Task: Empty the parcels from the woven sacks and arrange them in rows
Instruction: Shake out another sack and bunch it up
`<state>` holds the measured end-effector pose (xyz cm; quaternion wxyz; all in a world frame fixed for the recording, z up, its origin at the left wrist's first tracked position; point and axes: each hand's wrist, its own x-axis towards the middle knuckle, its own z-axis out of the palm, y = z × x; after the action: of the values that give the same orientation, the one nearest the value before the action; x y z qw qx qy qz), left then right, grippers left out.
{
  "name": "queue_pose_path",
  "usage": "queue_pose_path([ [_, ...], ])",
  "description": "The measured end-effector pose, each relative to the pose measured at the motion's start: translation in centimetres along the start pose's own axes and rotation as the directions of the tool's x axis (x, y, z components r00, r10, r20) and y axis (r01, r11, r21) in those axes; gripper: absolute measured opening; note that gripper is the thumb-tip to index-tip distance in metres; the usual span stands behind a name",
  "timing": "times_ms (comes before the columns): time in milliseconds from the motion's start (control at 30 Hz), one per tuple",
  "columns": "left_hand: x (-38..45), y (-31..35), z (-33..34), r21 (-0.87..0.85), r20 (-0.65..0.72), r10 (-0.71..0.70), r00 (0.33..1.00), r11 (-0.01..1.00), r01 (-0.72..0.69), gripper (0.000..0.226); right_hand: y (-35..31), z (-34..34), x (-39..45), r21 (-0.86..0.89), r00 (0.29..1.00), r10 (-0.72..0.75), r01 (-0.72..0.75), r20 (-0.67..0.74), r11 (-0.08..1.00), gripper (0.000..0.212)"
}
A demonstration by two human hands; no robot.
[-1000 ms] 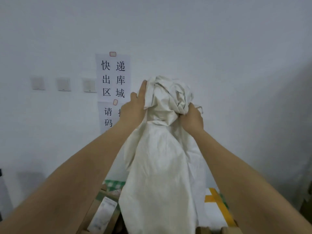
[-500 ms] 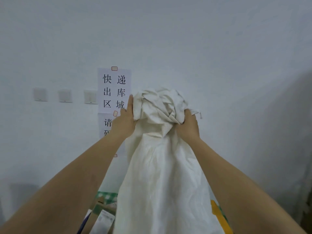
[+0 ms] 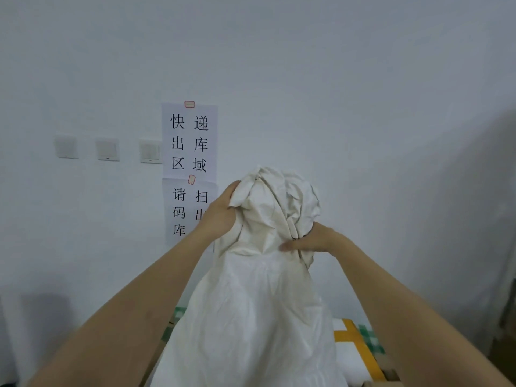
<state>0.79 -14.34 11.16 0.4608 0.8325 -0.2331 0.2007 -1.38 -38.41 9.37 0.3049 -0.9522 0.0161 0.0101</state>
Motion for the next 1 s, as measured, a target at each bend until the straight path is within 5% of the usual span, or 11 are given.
queue_pose_path([
  [67,0.1,0.1,0.1,-0.044,0.024,-0.004,1.0,0.999,0.005,0.065,0.3,0.6,-0.2,-0.024,0.998,0.043,-0.044,-0.045,0.999,0.118],
  [200,0.2,-0.2,0.2,-0.116,0.068,0.0,0.998,0.993,0.008,0.059,1.1,2.1,-1.1,0.435,0.99,-0.108,0.058,0.091,0.898,0.051],
  [367,0.1,-0.8,0.2,-0.009,0.07,-0.031,0.997,0.999,0.032,0.055,1.4,4.9,-0.1,0.612,0.989,-0.145,0.101,0.022,0.784,0.058],
  [567,1.1,-0.8,-1.3,0.159,0.133,-0.366,0.921,0.925,0.345,0.066,-0.3,4.3,1.2,0.577,0.964,-0.099,0.229,-0.248,0.784,0.037],
  [667,0.0,-0.6,-2.2,0.049,0.316,-0.518,0.795,0.846,0.531,0.072,-0.8,4.5,1.2,0.479,0.943,-0.051,0.213,-0.328,0.852,0.029],
  [733,-0.7,-0.7,-2.2,-0.055,0.395,-0.495,0.774,0.828,0.558,0.056,-1.1,4.4,1.4,0.333,0.936,-0.05,0.174,-0.348,0.927,0.028],
  [833,0.4,-0.7,-2.8,-0.288,0.314,-0.387,0.867,0.831,0.475,0.036,-3.2,2.5,1.4,0.303,0.888,-0.109,0.265,-0.446,0.916,0.018],
  [1000,3.1,2.9,-3.4,-0.568,-0.041,-0.256,0.966,0.802,0.188,0.036,-6.6,-0.6,1.3,0.296,0.674,-0.193,0.539,-0.713,0.789,0.007],
])
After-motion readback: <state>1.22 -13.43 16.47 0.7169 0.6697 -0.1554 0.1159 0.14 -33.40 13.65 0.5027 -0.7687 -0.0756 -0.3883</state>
